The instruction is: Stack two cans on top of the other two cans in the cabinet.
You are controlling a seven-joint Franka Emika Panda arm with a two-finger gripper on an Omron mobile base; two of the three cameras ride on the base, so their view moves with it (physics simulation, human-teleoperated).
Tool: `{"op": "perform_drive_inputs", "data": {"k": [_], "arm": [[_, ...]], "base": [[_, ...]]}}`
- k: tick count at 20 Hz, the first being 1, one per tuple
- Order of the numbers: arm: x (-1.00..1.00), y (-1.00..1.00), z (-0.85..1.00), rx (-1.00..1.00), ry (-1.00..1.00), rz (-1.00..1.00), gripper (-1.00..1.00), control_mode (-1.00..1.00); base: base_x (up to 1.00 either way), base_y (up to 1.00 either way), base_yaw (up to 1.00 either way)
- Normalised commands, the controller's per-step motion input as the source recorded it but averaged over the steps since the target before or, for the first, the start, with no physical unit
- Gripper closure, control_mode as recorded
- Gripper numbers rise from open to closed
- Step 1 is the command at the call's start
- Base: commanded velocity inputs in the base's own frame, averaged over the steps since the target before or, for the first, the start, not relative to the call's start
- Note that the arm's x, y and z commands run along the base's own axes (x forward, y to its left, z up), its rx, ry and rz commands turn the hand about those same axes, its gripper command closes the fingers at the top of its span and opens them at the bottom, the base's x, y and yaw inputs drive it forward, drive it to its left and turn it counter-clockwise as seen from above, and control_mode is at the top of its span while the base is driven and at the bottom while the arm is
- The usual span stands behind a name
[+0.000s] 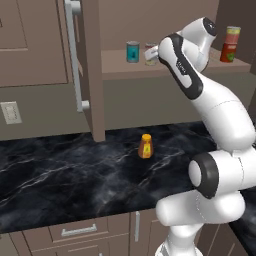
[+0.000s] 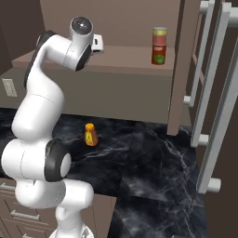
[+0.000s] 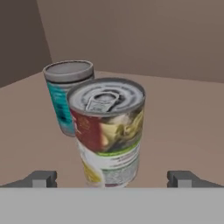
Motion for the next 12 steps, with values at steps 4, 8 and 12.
{"op": "perform_drive_inputs", "data": {"k": [4, 8, 12], "arm": [[0.25, 0.09, -0.06, 0.01, 0.0, 0.0, -1.0, -1.0], [0.19, 0.06, -0.06, 0.01, 0.0, 0.0, -1.0, -1.0], [0.13, 0.0, -0.07, 0.0, 0.0, 0.0, -1.0, -1.0]], "base": [[0.0, 0.0, 0.0], [0.0, 0.0, 0.0], [0.0, 0.0, 0.0]]}}
